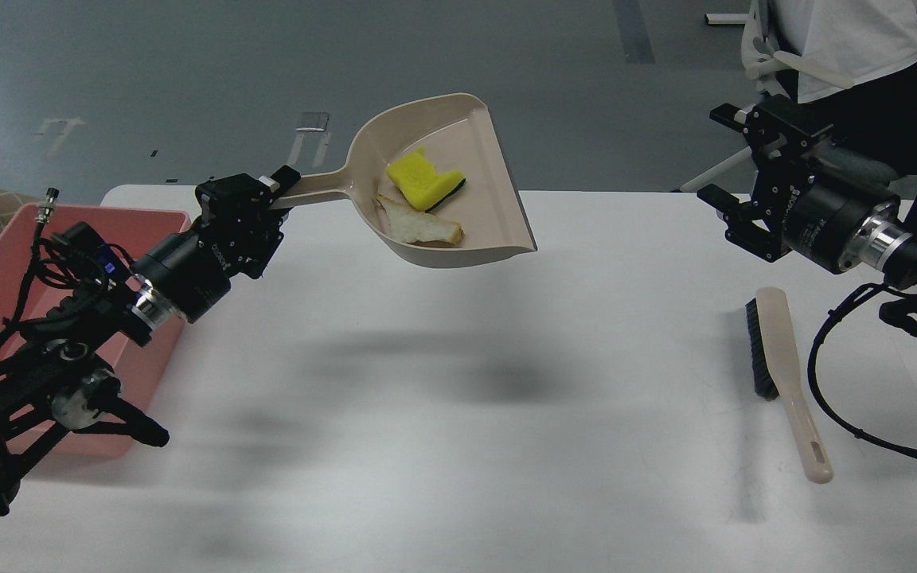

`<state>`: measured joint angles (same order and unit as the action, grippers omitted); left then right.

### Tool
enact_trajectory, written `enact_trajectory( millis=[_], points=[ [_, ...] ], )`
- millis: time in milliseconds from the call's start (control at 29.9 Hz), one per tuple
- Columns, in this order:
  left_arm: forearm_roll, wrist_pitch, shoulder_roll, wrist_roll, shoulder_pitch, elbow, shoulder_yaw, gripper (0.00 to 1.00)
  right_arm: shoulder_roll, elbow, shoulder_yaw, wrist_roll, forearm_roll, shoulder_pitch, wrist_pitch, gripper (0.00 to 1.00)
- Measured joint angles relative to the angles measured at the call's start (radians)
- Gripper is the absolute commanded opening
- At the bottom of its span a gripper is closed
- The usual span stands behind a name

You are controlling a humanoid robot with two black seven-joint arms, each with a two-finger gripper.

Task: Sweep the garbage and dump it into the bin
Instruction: 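Lift the dustpan with the left gripper over the pink bin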

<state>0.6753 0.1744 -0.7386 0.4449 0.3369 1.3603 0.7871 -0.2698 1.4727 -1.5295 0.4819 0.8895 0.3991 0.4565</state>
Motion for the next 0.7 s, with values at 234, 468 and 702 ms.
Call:
enact_trajectory(
  millis=[234,468,702],
  points=[
    [-0.024,0.021,-0.072,0.0,-0.007,-0.014,0.019,0.15,0.128,-0.083,-0.142,-0.078,-0.037,-0.005,-0.001,1.0],
    [-0.043,0.068,-0.145,0.012,-0.025,-0.016,0.077,0.15,0.133,-0.142,-0.155,-0.161,-0.117,-0.015,-0.011,1.0],
    [-0.166,0.138,-0.224,0.015,-0.056,-0.043,0.116,0.15,0.134,-0.156,-0.155,-0.165,-0.12,-0.039,-0.015,1.0]
  ],
)
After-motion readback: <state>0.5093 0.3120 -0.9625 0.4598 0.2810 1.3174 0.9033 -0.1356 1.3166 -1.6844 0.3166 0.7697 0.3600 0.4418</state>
